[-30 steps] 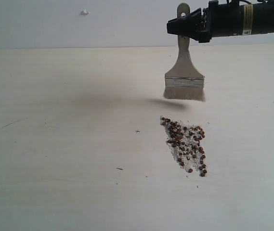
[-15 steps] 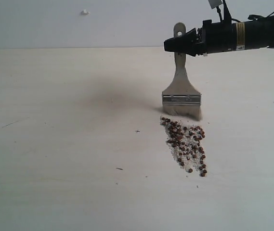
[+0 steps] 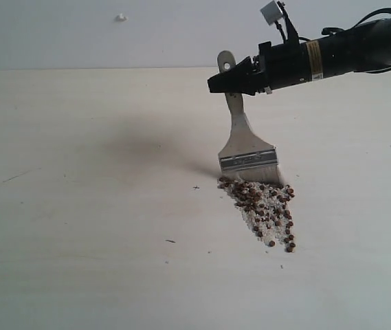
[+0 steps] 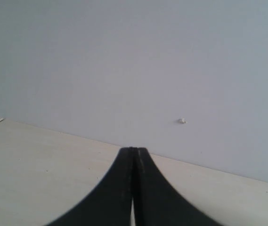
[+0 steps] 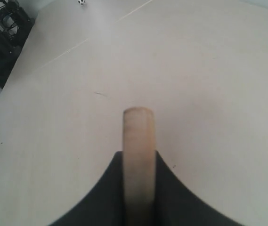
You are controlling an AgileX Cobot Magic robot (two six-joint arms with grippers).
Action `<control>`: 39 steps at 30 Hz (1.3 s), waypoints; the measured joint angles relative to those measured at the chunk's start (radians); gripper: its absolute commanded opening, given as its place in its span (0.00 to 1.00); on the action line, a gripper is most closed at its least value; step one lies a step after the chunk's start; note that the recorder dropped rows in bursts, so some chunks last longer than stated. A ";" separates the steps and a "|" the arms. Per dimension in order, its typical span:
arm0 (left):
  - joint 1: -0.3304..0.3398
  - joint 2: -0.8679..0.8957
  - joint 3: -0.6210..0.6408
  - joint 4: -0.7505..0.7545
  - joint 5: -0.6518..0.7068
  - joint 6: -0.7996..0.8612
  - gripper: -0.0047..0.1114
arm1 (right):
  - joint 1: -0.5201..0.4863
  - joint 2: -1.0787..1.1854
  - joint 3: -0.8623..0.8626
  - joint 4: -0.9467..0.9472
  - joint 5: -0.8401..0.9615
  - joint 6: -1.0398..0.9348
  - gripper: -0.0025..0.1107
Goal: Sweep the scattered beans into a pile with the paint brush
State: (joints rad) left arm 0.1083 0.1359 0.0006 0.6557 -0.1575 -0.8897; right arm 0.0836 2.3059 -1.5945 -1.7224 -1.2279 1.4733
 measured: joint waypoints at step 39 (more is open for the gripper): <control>0.000 0.000 0.000 0.000 0.000 0.000 0.04 | -0.080 -0.563 0.678 0.104 0.011 -0.364 0.02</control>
State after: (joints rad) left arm 0.1083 0.1359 0.0006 0.6557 -0.1575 -0.8897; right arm 0.0035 1.7431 -0.9167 -1.6180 -1.2164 1.1095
